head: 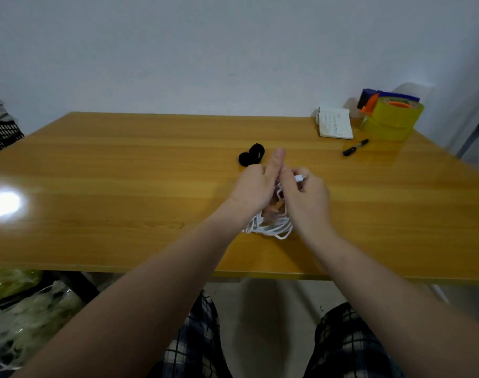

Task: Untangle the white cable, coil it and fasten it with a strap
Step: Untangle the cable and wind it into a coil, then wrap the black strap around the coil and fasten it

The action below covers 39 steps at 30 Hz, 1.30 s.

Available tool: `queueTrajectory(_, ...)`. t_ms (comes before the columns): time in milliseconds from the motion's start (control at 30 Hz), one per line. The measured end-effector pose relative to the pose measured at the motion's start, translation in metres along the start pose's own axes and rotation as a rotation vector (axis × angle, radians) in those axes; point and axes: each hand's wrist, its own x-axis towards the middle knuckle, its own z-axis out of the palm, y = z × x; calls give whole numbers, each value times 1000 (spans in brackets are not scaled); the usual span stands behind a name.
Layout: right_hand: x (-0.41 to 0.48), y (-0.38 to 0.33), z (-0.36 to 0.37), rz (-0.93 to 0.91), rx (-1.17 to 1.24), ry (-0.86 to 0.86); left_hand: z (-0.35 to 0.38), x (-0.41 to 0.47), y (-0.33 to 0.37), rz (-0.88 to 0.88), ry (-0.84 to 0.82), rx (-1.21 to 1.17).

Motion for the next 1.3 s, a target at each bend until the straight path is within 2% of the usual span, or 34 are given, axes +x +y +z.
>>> queueTrajectory(100,-2,0,7,16,-26,33,0,1,-4,148,169,174)
queueTrajectory(200,-2,7,10,26,-33,52,-1,-4,-15,233,116,207)
queueTrajectory(333,9,16,-2,156,185,103,-11,-10,-32,22,-272,-86)
queueTrajectory(400,13,16,-6,211,256,46,-15,-11,-38,35,-377,-135)
queueTrajectory(500,17,12,-5,266,379,-53,-13,-8,-44,44,-267,-175)
queueTrajectory(567,18,10,-7,282,443,-170,-8,-6,-48,-7,-173,-368)
queueTrajectory(667,20,14,-11,229,330,-317,-2,-3,-51,-96,-85,-657)
queueTrajectory(800,22,21,-10,218,198,-387,-3,6,-49,-146,-49,-637)
queueTrajectory(900,23,22,-7,264,216,-407,-9,15,-49,-102,-83,-470)
queueTrajectory(1000,24,23,-5,439,628,-437,-15,21,-48,-39,-125,-357)
queueTrajectory(1067,26,22,-6,501,752,-447,-19,24,-48,-27,-137,-317)
queueTrajectory(1167,31,23,-3,500,681,-460,-20,25,-47,-132,-221,-455)
queueTrajectory(1300,36,28,2,494,634,-490,-20,26,-52,-265,-458,-654)
